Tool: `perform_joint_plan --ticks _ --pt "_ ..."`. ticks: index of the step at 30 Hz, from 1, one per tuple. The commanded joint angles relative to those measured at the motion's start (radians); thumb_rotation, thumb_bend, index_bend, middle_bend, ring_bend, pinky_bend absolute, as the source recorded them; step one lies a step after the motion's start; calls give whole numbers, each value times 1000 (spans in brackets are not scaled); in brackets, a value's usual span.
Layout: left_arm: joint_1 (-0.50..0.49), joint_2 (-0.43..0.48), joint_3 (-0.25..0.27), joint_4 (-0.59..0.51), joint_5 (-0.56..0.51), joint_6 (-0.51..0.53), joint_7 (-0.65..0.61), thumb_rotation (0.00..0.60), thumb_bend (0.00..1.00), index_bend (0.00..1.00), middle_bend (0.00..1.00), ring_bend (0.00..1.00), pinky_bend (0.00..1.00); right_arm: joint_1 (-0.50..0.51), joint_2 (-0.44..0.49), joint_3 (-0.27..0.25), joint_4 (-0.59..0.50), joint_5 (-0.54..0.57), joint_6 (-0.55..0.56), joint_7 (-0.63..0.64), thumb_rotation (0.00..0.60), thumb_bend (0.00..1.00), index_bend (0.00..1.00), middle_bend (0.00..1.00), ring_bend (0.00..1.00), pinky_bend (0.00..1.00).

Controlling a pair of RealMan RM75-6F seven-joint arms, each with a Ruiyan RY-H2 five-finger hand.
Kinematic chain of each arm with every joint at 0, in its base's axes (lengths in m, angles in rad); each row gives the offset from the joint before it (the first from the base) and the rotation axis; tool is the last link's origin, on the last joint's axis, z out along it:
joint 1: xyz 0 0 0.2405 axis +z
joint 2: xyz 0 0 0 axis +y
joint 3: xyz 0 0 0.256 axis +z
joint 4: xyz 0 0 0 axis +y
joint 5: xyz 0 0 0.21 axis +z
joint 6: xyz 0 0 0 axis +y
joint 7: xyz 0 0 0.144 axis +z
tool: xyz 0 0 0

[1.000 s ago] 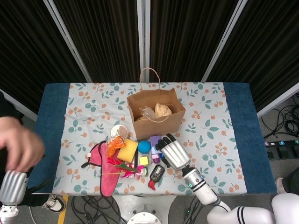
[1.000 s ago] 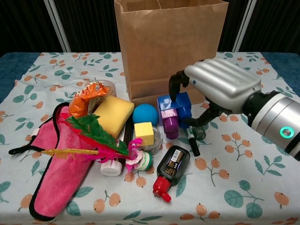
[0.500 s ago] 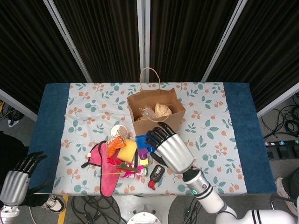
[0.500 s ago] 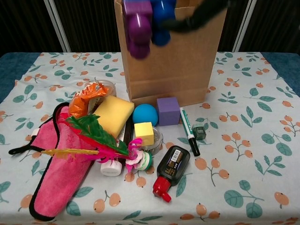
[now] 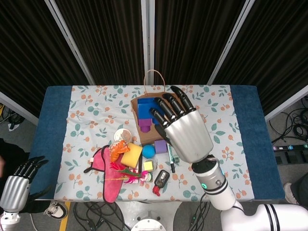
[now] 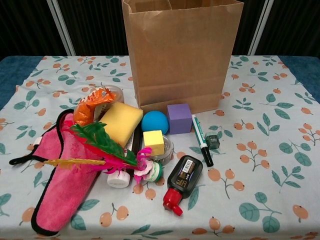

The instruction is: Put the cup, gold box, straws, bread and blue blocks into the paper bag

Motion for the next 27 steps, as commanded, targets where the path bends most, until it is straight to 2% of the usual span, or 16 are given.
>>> perform_joint_plan --ticks 1,10,20,24,27 --pt "0 0 0 -1 2 2 1 600 173 294 313 215 261 32 13 30 106 58 12 23 600 229 445 462 310 237" --pt "0 4 2 -4 3 -1 4 600 172 294 313 214 261 93 -62 -11 345 124 16 107 600 230 445 460 310 237" --pt "0 3 4 -1 0 -4 -4 600 173 294 313 214 261 115 -135 -97 466 152 17 163 600 226 451 453 309 236" --pt "0 3 3 0 0 -5 -4 600 173 294 313 214 261 117 -137 -119 476 175 3 168 600 167 407 415 274 202" --pt "0 3 3 0 -1 -4 -5 600 173 294 313 215 261 117 -123 -127 459 200 -18 177 600 48 300 339 182 123"
